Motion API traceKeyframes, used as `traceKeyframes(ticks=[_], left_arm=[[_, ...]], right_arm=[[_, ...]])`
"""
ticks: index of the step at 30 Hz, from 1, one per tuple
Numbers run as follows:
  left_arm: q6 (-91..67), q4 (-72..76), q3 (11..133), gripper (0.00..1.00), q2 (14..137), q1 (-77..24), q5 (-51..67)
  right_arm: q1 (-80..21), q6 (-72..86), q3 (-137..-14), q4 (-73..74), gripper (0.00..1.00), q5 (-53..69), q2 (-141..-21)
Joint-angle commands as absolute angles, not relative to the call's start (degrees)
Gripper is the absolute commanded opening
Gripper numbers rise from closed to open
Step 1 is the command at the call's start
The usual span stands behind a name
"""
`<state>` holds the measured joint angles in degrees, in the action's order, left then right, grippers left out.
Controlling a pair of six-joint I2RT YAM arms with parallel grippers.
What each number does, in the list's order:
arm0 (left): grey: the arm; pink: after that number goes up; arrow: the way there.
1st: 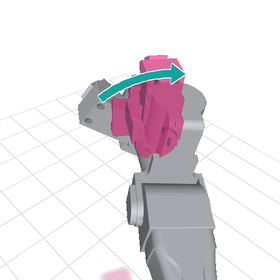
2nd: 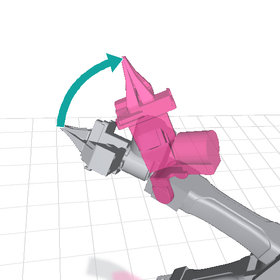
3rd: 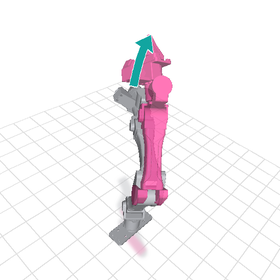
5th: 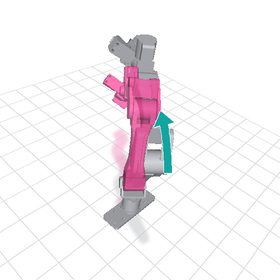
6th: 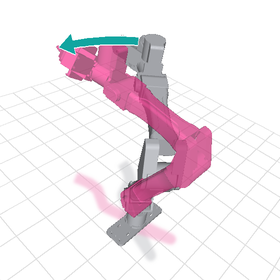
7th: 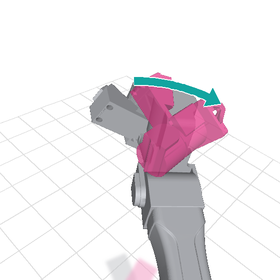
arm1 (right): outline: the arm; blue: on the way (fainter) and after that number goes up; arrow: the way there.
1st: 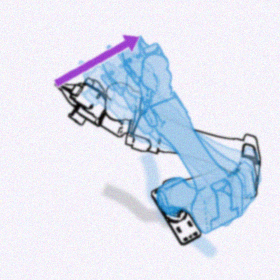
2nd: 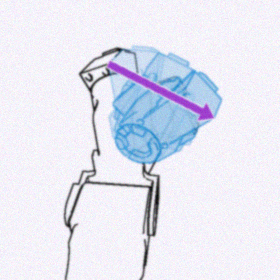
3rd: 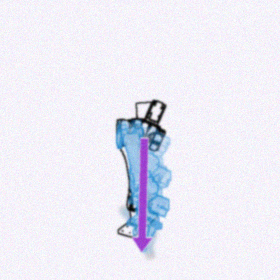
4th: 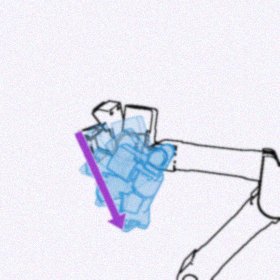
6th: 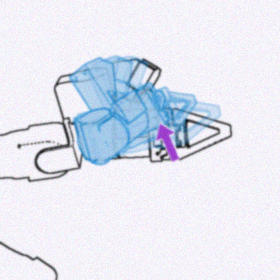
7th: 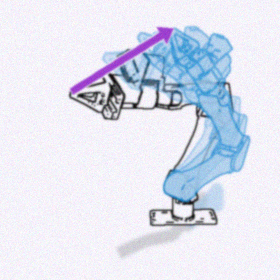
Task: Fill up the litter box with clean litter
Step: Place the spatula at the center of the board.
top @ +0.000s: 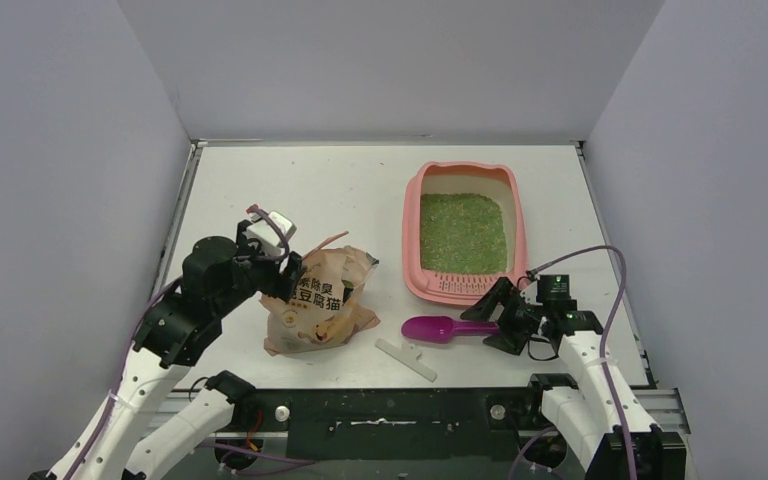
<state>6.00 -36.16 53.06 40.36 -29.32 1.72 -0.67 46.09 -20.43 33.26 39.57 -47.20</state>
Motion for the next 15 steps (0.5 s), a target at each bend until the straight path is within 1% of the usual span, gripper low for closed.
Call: traceKeyframes(ticks=[1,2,3,10,13,15], left_arm=[[4.85,-31.29,52.40,0.66,38.19,-29.62,0.44],[4.76,-31.00,52.12,0.66,37.71,-29.62,-1.05],[4.75,-30.74,51.79,0.66,37.33,-29.62,-1.86],[4.67,-29.15,50.05,0.67,34.72,-29.62,-5.57],[4.68,-29.20,49.47,0.68,34.14,-29.62,-6.50],[4.64,-29.22,49.12,0.68,33.58,-29.62,-7.11]], right_arm=[[-0.18,40.90,-28.35,41.95,0.93,30.51,-46.44],[-0.18,40.41,-29.63,43.73,0.98,28.81,-46.29],[-0.18,39.96,-31.02,45.49,1.00,27.34,-46.07],[-0.18,38.17,-42.64,54.01,1.00,20.95,-43.43],[-0.18,38.04,-47.91,53.63,1.00,20.64,-42.35],[-0.18,39.34,-50.49,50.52,1.00,21.74,-42.24]])
